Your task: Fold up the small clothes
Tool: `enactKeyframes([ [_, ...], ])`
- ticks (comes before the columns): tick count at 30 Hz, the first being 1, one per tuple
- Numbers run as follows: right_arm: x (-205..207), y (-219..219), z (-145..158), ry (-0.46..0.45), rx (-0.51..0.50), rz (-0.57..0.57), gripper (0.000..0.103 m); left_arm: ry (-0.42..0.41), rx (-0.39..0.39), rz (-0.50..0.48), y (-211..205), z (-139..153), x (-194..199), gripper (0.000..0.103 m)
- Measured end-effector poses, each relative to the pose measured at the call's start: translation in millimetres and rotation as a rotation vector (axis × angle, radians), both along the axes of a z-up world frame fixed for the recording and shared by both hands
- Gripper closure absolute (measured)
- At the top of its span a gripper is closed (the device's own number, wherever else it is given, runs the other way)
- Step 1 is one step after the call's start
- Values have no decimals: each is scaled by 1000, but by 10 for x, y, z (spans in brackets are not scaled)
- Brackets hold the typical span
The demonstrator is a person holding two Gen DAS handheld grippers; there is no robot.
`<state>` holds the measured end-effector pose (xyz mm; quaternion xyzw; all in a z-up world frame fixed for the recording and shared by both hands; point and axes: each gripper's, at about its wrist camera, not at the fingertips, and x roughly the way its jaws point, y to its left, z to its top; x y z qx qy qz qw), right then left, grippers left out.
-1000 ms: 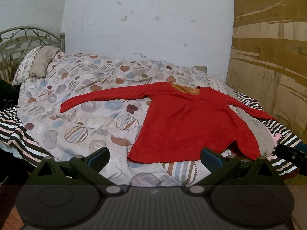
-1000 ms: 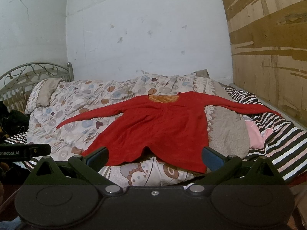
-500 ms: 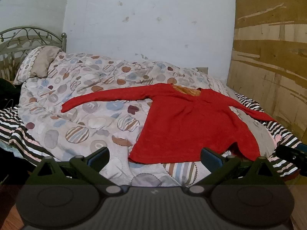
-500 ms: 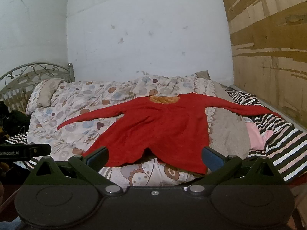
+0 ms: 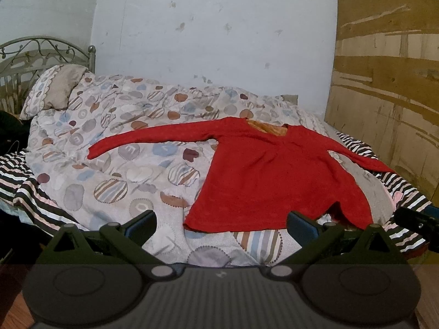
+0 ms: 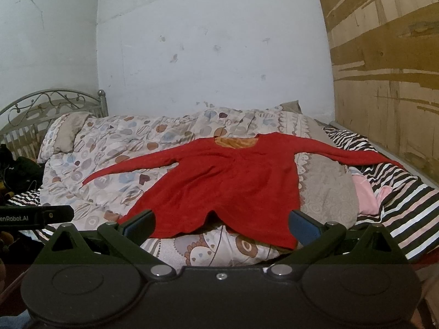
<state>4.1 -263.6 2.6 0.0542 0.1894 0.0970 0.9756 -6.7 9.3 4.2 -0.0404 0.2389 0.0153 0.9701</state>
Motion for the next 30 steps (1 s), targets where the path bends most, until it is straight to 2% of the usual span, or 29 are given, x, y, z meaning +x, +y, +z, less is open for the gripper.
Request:
enactKeyframes([
  [10,-8,12,-10,1,-1,4,0,10,0,1,-12,-90,15,0],
  [25,47,4,-207,45,4,8,0,69,21,-1,-50,-175,141,0],
  [27,95,7,-237,72,7,12,0,96,41,-10,-53,-200,215,0],
  [30,303,-31,-260,195,56,23,0,148,86,-5,-50,-219,396,1],
])
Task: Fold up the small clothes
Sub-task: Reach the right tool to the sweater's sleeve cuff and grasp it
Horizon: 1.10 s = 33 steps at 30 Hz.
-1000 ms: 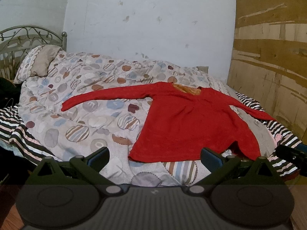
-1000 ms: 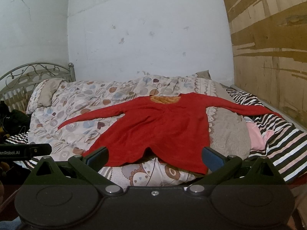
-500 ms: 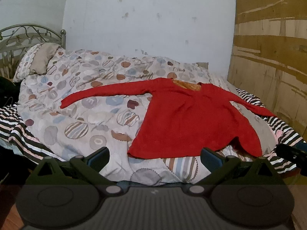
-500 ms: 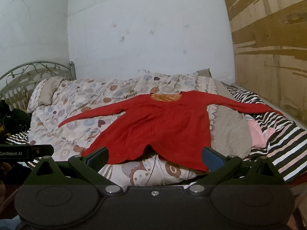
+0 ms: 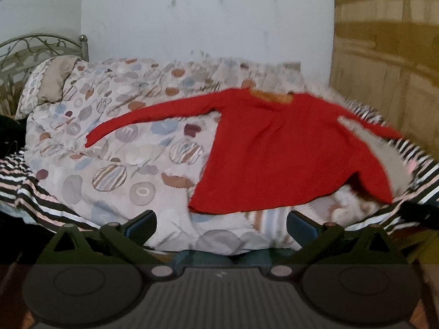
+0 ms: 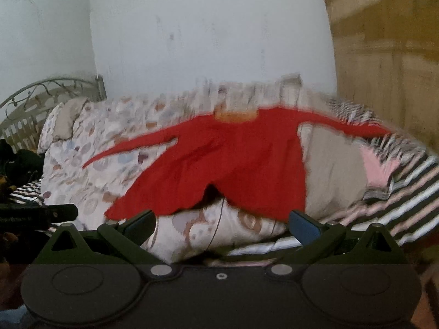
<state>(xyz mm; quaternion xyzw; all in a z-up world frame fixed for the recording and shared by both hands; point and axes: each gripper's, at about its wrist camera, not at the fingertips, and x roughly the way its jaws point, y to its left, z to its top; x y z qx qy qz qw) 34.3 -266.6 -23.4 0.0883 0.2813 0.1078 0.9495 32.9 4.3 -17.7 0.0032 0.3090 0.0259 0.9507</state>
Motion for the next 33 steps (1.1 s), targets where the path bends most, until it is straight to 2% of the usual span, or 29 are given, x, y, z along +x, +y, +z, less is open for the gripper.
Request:
enactKeyframes([
  [2,184,-30,-9,68,4,-21,0,27,4,-14,34,16,171,1],
  [4,346,-49,18,91,-27,-43,0,25,-7,-23,64,59,335,1],
  [10,741,-272,59,36,-103,-97,0,12,10,-1,114,155,892,0],
  [15,1104,-603,-26,-99,-187,-295,0,18,24,0,116,122,1458,0],
  [19,1495,-1033,-142,-114,-119,-400,0,25,29,-11,102,-1,1831,0],
  [24,1993,-1673,-268,-114,-32,-515,0,18,-15,-35,108,-168,2123,0],
  [29,2566,-2467,-388,-57,61,-596,0,7,-41,-64,120,-280,2258,0],
  [33,2963,-2989,-507,-3,102,-662,0,32,-62,-53,146,-371,2363,0],
])
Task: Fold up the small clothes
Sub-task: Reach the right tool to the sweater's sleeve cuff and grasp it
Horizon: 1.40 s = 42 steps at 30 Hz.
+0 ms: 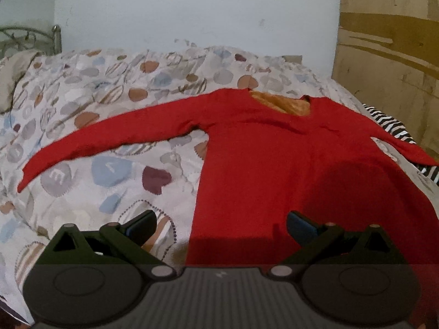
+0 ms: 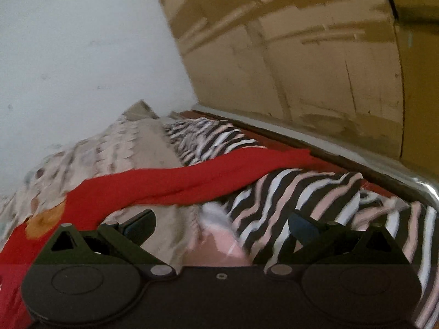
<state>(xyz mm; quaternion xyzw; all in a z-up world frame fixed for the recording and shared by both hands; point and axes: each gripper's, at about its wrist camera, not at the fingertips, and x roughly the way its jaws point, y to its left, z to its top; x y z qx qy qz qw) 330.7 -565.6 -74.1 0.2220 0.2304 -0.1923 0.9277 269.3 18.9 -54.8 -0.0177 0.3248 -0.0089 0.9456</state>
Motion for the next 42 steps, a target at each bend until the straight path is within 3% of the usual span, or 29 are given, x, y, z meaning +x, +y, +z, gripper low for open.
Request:
enactKeyframes([
  [4,348,-414,-120,24,59,-88,0,28,-26,36,60,-92,66,0],
  [9,731,-912,-331,76,216,-201,0,52,-50,72,165,-156,87,0],
  [17,1071,-1278,-563,79,399,-315,3,84,-53,91,180,-191,110,0],
  [19,1096,-1285,-584,86,396,-349,10,82,-59,89,162,-191,114,0],
  [21,1118,-1274,-593,81,384,-377,30,78,-63,82,144,-191,118,0],
  [22,1115,-1276,-597,74,384,-395,35,78,-63,80,134,-193,123,0],
  [24,1102,-1287,-610,53,395,-427,60,79,-62,76,122,-190,136,0],
  [26,1089,-1327,-619,28,409,-459,75,74,-61,74,119,-181,142,0],
  [27,1062,-1344,-614,13,410,-467,89,70,-60,74,124,-177,138,0],
  [28,1041,-1345,-591,-5,400,-475,97,65,-59,78,132,-170,135,0],
  [34,1004,-1165,-202,-127,246,-416,98,29,-84,120,239,-109,124,0],
  [42,1279,-342,735,-256,-14,-137,98,4,-110,147,355,-46,90,0],
])
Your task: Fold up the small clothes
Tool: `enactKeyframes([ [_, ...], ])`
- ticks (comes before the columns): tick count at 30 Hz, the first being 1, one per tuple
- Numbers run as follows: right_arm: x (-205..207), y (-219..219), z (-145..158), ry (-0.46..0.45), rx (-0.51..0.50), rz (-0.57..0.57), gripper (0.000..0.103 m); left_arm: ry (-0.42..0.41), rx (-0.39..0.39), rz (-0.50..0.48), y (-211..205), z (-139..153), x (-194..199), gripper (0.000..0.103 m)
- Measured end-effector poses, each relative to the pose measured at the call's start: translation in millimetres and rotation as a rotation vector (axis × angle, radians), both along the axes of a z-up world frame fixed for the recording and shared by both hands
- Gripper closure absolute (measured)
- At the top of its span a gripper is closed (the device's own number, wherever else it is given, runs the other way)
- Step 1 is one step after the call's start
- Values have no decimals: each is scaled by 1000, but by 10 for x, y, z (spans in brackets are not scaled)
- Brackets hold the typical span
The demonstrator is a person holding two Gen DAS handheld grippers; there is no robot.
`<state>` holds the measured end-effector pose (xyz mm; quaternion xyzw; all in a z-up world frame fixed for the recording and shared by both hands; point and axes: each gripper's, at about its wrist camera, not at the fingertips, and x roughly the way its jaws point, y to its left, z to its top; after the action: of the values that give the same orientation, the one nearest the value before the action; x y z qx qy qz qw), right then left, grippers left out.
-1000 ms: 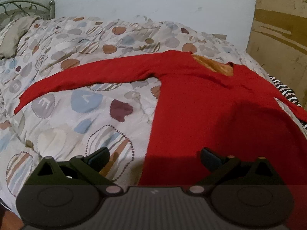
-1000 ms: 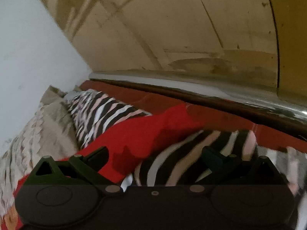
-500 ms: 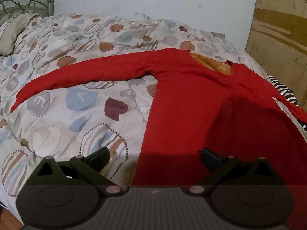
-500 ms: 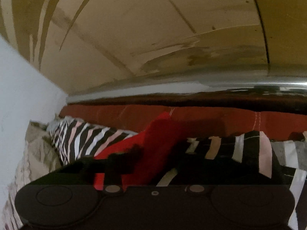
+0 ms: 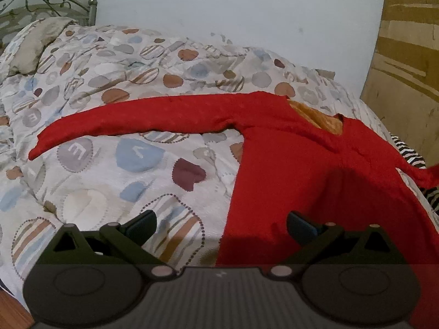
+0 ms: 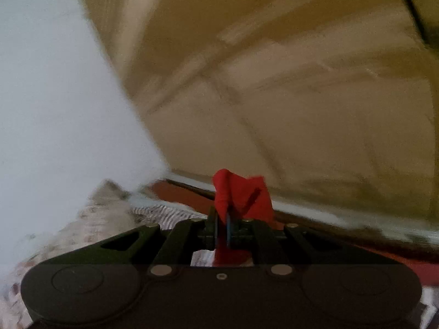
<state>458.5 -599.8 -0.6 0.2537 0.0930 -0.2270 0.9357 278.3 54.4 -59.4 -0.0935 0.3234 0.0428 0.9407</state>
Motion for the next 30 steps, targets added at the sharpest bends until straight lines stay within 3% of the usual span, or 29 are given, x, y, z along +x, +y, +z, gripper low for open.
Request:
enactKeyframes([
  [6,129,1041,596,-90,-216,281,98,-19,-6,13,94,43,-79,0],
  [12,36,2153,788,-114,-348,566,98,-26,-12,41,209,71,-138,0],
  [17,-156,2981,556,-49,-379,816,98,-27,-15,59,285,73,-178,0],
  [22,-435,3617,-13,131,-423,1080,98,-24,-22,72,332,62,-190,0],
  [28,-758,3964,-519,307,-501,1208,98,-25,-31,73,341,35,-175,1],
  [30,-811,3965,-553,344,-499,1228,90,-33,-43,67,330,33,-148,0],
])
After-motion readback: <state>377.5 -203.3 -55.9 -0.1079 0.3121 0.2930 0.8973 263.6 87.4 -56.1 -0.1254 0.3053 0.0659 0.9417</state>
